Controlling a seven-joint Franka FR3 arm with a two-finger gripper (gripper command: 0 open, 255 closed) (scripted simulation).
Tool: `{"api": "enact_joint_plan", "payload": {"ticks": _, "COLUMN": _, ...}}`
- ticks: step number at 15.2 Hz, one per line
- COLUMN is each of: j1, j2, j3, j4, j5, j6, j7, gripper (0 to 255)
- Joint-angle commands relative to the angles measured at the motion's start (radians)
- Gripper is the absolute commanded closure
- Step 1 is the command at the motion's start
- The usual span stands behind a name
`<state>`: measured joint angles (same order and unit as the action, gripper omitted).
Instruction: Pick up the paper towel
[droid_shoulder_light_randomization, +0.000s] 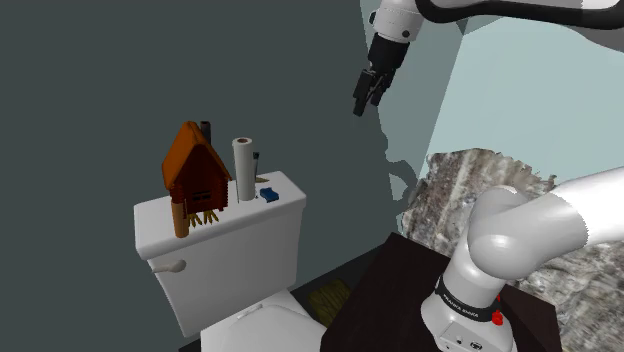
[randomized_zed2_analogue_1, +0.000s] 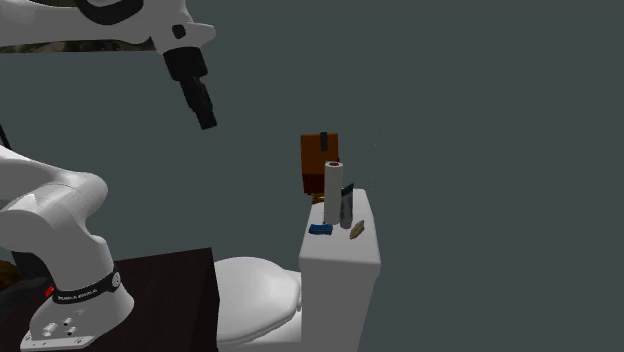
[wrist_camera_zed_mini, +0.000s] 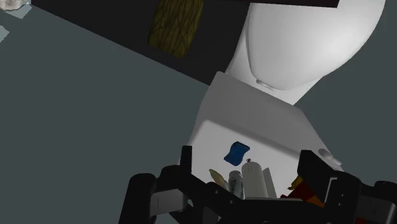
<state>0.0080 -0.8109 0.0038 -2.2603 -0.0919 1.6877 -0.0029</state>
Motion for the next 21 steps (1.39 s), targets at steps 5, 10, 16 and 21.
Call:
{"api": "enact_joint_plan", "payload": {"ticks": 5, "j1": -0.007, "j2": 0.155, "j3": 0.044, "j4": 0.072, "j5": 0.031, "j6": 0.043, "j7": 0.092, "gripper": 0}}
{"api": "enact_joint_plan", "payload": {"ticks": 10, "j1": -0.017, "j2": 0.358, "j3": 0.091, "j4": 0.193, "j5": 0.056, "j6": 0.077, "j7": 0.202, "gripper": 0}}
{"api": "enact_joint_plan", "payload": {"ticks": 16, "j1": -0.022, "j2": 0.611, "j3": 0.132, "j4": 0.383, "j5": 0.067, "j6": 0.085, "j7": 0.328, "gripper": 0}}
{"api": "enact_joint_plan", "payload": {"ticks": 21, "j1": -0.016, "j2": 0.833, "j3": 0.151, "j4": 0.585, "j5": 0.064, "j6": 0.061, "j7": 0.426, "gripper": 0}}
